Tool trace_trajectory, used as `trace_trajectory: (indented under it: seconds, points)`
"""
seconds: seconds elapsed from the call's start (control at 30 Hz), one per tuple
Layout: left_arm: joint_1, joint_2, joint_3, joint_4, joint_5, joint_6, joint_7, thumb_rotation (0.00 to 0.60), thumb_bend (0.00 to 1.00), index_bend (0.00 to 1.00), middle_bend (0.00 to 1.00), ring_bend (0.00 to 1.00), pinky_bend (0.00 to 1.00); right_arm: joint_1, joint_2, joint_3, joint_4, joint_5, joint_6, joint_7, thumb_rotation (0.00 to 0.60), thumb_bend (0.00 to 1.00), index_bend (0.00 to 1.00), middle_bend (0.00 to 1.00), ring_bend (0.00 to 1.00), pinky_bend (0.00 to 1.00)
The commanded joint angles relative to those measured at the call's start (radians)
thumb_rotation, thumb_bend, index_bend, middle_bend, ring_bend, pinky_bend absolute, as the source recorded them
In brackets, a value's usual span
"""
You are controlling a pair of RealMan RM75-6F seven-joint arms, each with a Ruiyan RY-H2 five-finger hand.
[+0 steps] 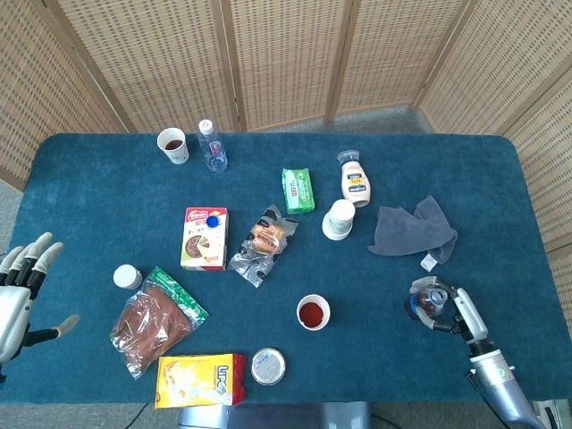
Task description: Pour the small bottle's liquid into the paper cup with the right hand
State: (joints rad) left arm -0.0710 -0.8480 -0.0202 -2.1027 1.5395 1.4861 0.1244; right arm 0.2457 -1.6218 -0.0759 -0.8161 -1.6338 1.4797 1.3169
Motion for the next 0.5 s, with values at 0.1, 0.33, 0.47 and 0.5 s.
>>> trace_trajectory:
  seconds: [0.1, 0.33, 0.47, 0.5]
  points:
    - [-0.002, 0.003, 0.001, 0.010, 0.010, -0.002, -0.030, 0.600, 0.15, 0.00, 0.00, 0.00, 0.00, 0.002, 0.034, 0.015, -0.087, -0.002, 0.011, -0.094, 0.600, 0.80, 0.38, 0.59, 0.31, 0.86]
    - [0.001, 0.010, 0.000, 0.028, 0.031, 0.012, -0.089, 0.600, 0.15, 0.00, 0.00, 0.00, 0.00, 0.033, 0.065, 0.028, -0.158, -0.008, -0.024, -0.213, 0.600, 0.80, 0.39, 0.60, 0.31, 0.86]
    - [0.002, 0.010, 0.004, 0.045, 0.035, 0.010, -0.115, 0.600, 0.15, 0.00, 0.00, 0.00, 0.00, 0.048, 0.070, 0.027, -0.166, -0.015, -0.046, -0.272, 0.600, 0.81, 0.39, 0.60, 0.31, 0.86]
    - [0.002, 0.010, 0.005, 0.051, 0.034, 0.009, -0.122, 0.600, 0.15, 0.00, 0.00, 0.00, 0.00, 0.051, 0.074, 0.026, -0.172, -0.018, -0.048, -0.283, 0.600, 0.81, 0.39, 0.60, 0.31, 0.86]
